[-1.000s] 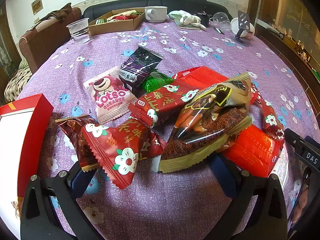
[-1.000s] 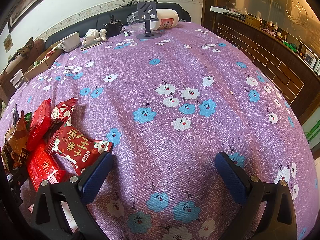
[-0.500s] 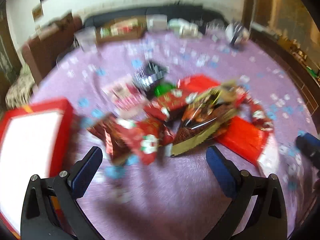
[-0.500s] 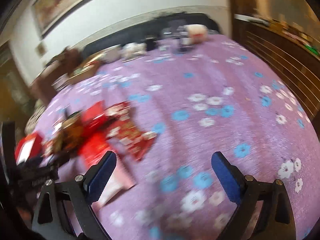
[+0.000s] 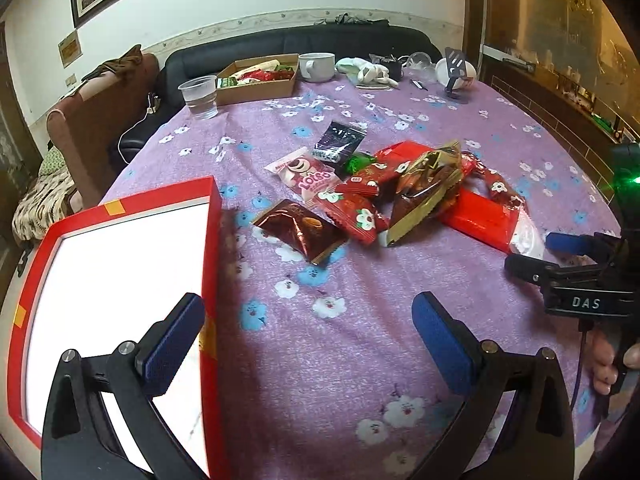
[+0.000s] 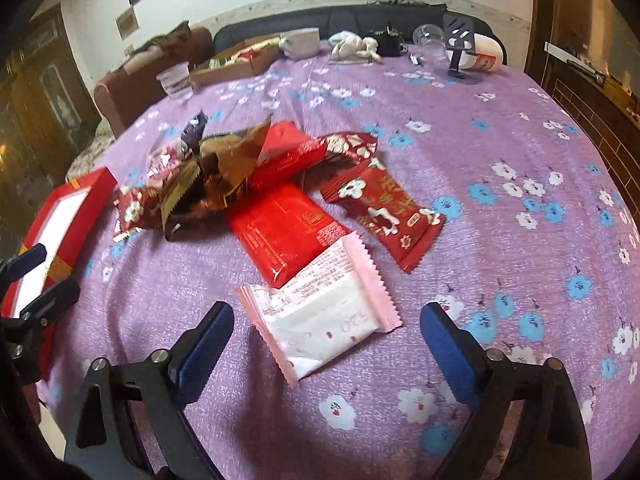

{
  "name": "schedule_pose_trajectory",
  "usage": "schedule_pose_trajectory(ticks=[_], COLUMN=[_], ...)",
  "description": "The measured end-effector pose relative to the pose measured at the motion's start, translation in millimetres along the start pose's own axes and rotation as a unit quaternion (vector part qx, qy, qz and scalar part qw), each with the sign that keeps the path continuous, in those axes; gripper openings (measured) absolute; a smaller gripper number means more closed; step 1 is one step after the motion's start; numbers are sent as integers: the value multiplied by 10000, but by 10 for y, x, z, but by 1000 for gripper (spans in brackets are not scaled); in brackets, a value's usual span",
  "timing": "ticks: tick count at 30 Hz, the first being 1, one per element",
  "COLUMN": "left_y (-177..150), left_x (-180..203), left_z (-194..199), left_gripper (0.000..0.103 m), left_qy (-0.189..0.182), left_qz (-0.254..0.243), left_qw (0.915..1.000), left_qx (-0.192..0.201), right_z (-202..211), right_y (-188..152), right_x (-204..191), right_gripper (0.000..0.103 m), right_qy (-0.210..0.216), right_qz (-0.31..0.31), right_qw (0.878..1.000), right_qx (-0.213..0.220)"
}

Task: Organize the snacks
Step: 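Move both grippers toward the snack pile, then grasp the pink-white pastry packet with the right gripper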

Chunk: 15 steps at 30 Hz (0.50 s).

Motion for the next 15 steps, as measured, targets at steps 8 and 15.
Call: schedule_pose_trajectory(ticks=[8,15], left_y=[146,333], left_x=[-26,61], left_z=[-82,-241], left_gripper=[103,103], left_qy=[306,471], left_qz=[-229,-338], left_qw=[9992,9982], left_qx=[-68,-122], right_z=[-58,-73], right_y=[-9,21], right_x=[8,271], right_gripper=[50,26], right_qy=[-390,-55], right_qz=[0,-584], right_qw=[9992,9982], right_qx=[122,108])
Point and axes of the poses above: each gripper's, at about its wrist camera, not at the fingertips, and z roughly against the way its jaws point, x to its right, y to its top, the point moved 1 cm from there along -z, roughly the way its jaws point, and after that the axes turned 14 degrees about -y, right-handed, at the moved point
